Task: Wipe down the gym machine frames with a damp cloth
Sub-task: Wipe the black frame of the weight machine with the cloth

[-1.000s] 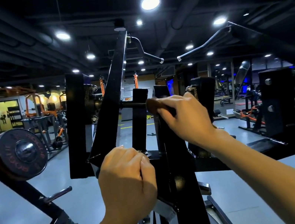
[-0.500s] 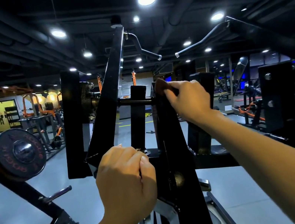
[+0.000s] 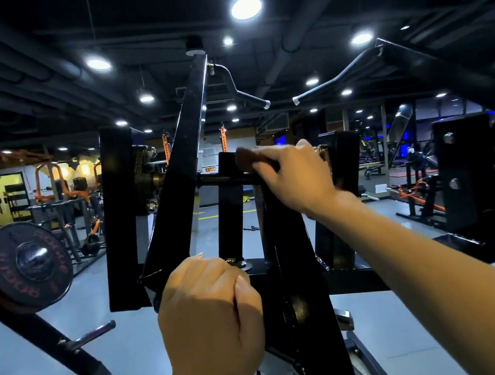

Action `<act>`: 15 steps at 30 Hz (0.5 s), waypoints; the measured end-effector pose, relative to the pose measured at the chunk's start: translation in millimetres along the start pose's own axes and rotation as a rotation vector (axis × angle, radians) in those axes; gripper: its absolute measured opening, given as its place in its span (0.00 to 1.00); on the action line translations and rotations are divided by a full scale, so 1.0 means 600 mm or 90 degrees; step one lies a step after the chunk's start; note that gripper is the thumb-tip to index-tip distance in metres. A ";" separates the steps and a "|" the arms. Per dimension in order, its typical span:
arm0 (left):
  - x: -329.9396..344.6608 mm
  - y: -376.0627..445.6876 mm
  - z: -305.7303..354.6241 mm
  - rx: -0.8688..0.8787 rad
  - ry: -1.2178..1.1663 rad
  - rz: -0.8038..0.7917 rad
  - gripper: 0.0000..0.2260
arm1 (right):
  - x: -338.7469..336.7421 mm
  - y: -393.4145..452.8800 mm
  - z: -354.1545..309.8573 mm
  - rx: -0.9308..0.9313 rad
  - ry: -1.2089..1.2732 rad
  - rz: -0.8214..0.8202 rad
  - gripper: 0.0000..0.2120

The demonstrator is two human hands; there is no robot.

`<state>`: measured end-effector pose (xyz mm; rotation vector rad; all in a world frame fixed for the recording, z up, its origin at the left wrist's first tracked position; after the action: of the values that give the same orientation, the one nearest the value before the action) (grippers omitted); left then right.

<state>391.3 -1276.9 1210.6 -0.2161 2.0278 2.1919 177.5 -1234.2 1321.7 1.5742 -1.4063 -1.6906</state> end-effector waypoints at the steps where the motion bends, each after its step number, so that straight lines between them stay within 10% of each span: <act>1: 0.000 0.001 -0.001 -0.001 0.002 0.003 0.19 | -0.007 -0.021 -0.010 -0.034 -0.009 0.006 0.15; 7: -0.001 0.001 -0.001 -0.003 -0.006 0.007 0.20 | -0.012 0.020 0.092 0.146 0.028 0.060 0.16; 15: 0.001 0.002 0.002 -0.008 0.010 -0.001 0.19 | -0.024 -0.028 0.046 0.024 0.002 0.040 0.15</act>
<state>390.3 -1276.0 1211.4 -0.2358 2.0225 2.2089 161.6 -1205.2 1309.4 1.5361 -1.4774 -1.6340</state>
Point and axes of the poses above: each hand's wrist, its own y-axis towards the middle knuckle, its own x-axis out of the palm, z = x × y, the point moved 10 cm from there along y, towards the middle knuckle, and after that the axes turned 1 degree about -x, right-handed, at the moved point
